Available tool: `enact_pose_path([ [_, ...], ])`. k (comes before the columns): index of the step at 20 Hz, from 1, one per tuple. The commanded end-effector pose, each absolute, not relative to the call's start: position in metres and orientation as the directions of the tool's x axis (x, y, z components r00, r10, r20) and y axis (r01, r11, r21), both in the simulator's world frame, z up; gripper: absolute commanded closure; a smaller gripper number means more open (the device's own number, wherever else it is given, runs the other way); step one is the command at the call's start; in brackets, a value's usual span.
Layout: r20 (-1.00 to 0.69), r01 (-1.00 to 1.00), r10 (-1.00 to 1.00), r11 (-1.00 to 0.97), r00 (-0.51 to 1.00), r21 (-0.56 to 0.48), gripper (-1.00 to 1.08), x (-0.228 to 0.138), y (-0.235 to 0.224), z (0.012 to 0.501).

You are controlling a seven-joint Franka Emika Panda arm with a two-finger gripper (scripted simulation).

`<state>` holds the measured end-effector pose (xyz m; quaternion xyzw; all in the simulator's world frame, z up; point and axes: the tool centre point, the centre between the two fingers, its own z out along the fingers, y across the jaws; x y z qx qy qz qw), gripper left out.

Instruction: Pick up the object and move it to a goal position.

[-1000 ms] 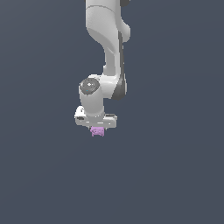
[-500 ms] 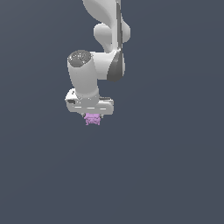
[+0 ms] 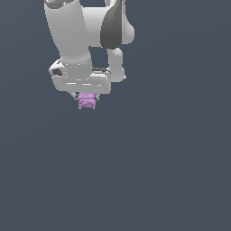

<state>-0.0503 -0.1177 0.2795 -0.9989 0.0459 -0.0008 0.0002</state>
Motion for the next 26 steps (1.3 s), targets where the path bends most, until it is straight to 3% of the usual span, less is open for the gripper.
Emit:
enact_pose_path([
  [1, 0.001, -0.092, -0.092, -0.996, 0.996, -0.001, 1.08, -0.056, -0.123, 0.308],
  [15, 0.000, -0.091, -0.091, -0.996, 0.996, -0.001, 1.08, -0.079, -0.152, 0.451],
  [26, 0.000, -0.090, -0.090, -0.996, 0.996, 0.000, 1.08, -0.084, -0.163, 0.503],
])
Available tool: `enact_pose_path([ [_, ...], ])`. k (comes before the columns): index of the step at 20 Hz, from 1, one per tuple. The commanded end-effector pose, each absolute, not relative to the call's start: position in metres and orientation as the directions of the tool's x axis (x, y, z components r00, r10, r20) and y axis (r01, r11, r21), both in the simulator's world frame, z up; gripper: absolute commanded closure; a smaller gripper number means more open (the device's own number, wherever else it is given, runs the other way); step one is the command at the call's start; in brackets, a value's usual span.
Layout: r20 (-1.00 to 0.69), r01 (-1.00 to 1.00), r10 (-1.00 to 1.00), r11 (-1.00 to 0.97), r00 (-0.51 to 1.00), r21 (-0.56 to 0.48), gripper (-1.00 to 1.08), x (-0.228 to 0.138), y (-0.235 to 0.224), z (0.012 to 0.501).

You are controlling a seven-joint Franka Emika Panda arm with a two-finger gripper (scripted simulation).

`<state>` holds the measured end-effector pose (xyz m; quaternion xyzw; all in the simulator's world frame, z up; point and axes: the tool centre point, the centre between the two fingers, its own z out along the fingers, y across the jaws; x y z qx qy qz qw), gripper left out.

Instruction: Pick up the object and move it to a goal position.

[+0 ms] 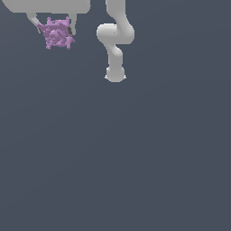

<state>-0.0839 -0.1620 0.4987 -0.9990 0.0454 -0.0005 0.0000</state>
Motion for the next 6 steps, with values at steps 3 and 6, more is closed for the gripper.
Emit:
enact_pose_path([
  [3, 0.000, -0.090, -0.090, -0.996, 0.996, 0.000, 1.08, -0.0842, -0.1640, 0.5071],
  [6, 0.000, -0.090, -0.090, -0.996, 0.996, 0.000, 1.08, -0.0839, -0.1642, 0.5077],
])
